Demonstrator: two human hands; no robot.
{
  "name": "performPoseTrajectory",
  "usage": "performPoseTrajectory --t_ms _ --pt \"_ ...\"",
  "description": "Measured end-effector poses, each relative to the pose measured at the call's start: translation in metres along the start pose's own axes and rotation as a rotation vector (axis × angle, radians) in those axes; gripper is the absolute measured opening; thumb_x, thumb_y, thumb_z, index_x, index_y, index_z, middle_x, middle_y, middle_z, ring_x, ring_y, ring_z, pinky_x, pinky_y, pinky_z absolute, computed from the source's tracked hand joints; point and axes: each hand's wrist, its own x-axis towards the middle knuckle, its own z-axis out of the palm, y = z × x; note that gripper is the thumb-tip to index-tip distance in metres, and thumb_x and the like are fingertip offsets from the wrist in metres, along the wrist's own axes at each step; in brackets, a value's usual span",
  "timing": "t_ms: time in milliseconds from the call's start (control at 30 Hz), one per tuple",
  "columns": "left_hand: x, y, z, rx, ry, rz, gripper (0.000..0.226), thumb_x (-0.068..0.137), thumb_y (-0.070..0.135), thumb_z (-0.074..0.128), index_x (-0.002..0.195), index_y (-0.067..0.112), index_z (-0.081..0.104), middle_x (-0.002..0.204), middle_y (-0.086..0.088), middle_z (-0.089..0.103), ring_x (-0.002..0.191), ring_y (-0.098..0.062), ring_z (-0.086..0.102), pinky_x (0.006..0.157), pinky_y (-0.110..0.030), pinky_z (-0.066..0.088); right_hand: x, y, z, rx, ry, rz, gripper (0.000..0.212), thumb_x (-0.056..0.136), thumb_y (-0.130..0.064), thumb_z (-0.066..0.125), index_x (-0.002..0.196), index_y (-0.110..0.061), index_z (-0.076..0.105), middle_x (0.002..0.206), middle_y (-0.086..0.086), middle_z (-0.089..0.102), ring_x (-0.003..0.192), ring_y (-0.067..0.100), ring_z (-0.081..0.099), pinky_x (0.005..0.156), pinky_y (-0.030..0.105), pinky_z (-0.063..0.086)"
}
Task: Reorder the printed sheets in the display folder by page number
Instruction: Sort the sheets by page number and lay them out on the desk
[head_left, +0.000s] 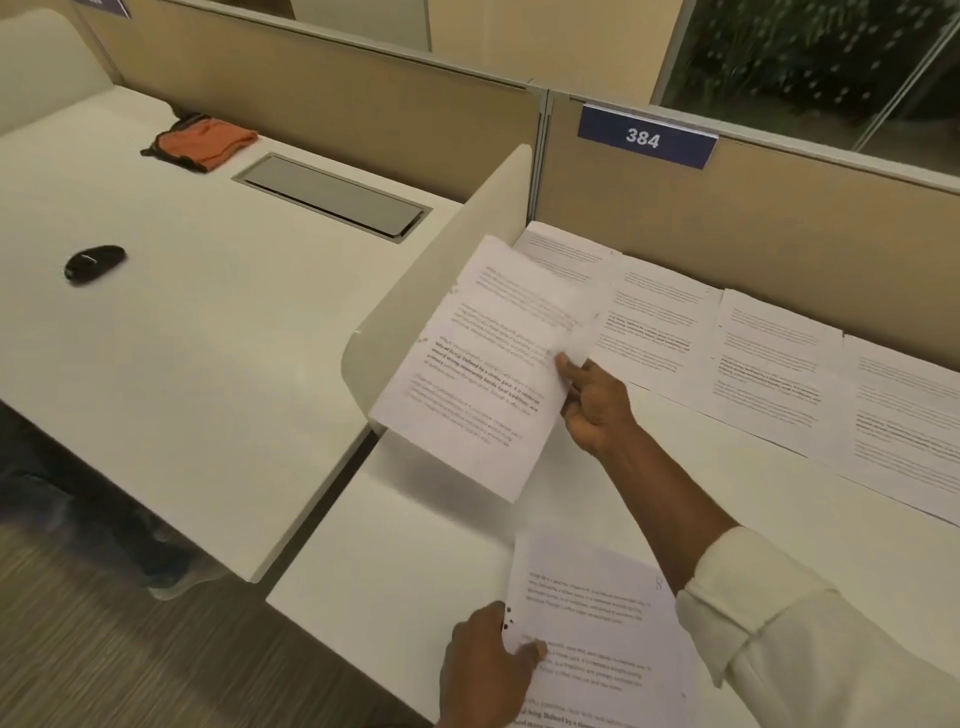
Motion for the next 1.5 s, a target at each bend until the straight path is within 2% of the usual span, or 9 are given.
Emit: performPoseTrajectory --t_ms 100,400,567,767,933,1033,1200,1300,1500 --pt "0.002 0.0 -0.001 -0.002 -0.022 -0.019 0.035 0.078 0.06 0.073 0.105 0.038 0.064 0.106 0.014 0.067 0.103 -0.01 0.062 0.091 -0.028 0.054 0.019 0.023 -0.002 -0.253 0.179 -0.04 0.018 0.083 -0.004 0.087 0.095 -0.004 0.073 0.108 0.01 0.08 0.108 0.032 0.075 0.093 0.05 0.062" --pt "0.012 0.004 -0.008 0.022 -0.117 -0.055 0.038 0.075 0.064 0.07 0.106 0.041 0.062 0.112 0.011 0.07 0.104 -0.01 0.065 0.092 -0.023 0.051 0.051 0.049 -0.002 -0.656 0.484 -0.14 0.023 0.078 -0.017 0.092 0.082 -0.016 0.069 0.085 0.001 0.073 0.083 0.025 0.074 0.085 0.044 0.064" --pt "0.015 0.01 -0.011 0.042 -0.15 -0.066 0.042 0.07 0.069 0.064 0.102 0.045 0.055 0.117 0.01 0.069 0.109 -0.011 0.066 0.094 -0.024 0.051 0.053 0.058 0.004 -0.901 0.479 -0.181 0.027 0.079 -0.025 0.09 0.082 -0.018 0.064 0.093 0.002 0.074 0.091 0.029 0.073 0.085 0.043 0.062" --pt "0.014 0.016 -0.013 0.067 -0.201 -0.085 0.041 0.069 0.069 0.062 0.1 0.044 0.051 0.116 0.01 0.069 0.11 -0.012 0.066 0.089 -0.024 0.049 0.056 0.058 0.008 -1.166 0.475 -0.153 0.053 0.078 -0.047 0.087 0.113 -0.013 0.067 0.113 0.009 0.073 0.105 0.036 0.071 0.087 0.045 0.06" --pt "0.007 0.017 -0.012 0.064 -0.143 -0.072 0.041 0.074 0.06 0.065 0.108 0.041 0.053 0.116 0.009 0.068 0.11 -0.014 0.065 0.094 -0.024 0.05 0.046 0.053 -0.007 -1.205 0.505 -0.087 0.062 0.071 -0.072 0.074 0.094 -0.015 0.069 0.094 0.005 0.076 0.087 0.031 0.073 0.08 0.039 0.06" --pt "0.007 0.013 -0.01 0.023 -0.138 -0.026 0.05 0.079 0.051 0.068 0.127 0.039 0.062 0.117 0.013 0.07 0.109 -0.01 0.067 0.099 -0.025 0.053 0.023 0.041 -0.033 -1.206 0.478 -0.096 0.046 0.081 -0.066 0.073 0.084 -0.02 0.066 0.091 0.002 0.074 0.09 0.03 0.072 0.081 0.037 0.056" --pt "0.005 0.015 -0.025 -0.209 -0.125 0.139 0.032 0.092 0.017 0.077 0.115 0.039 0.074 0.099 0.027 0.077 0.091 0.01 0.07 0.078 -0.008 0.051 -0.034 0.003 -0.108 -1.106 0.478 -0.109 0.047 0.072 -0.073 0.074 0.089 -0.029 0.07 0.088 -0.009 0.077 0.091 0.017 0.073 0.091 0.042 0.059" --pt "0.006 0.02 -0.042 -0.352 -0.137 0.158 0.034 0.094 0.008 0.078 0.116 0.033 0.076 0.106 0.015 0.081 0.096 -0.004 0.077 0.087 -0.025 0.061 -0.074 -0.021 -0.146 -0.992 0.457 -0.126 0.042 0.08 -0.065 0.079 0.092 -0.025 0.072 0.079 -0.008 0.079 0.083 0.016 0.076 0.088 0.043 0.06" --pt "0.009 0.039 -0.061 -0.565 -0.134 0.104 0.029 0.093 0.001 0.077 0.117 0.018 0.077 0.107 -0.001 0.082 0.096 -0.023 0.08 0.089 -0.047 0.063 -0.138 -0.03 -0.18 -0.655 0.296 -0.014 0.058 0.089 -0.066 0.066 0.115 -0.015 0.074 0.101 0.011 0.08 0.094 0.026 0.076 0.082 0.04 0.059"
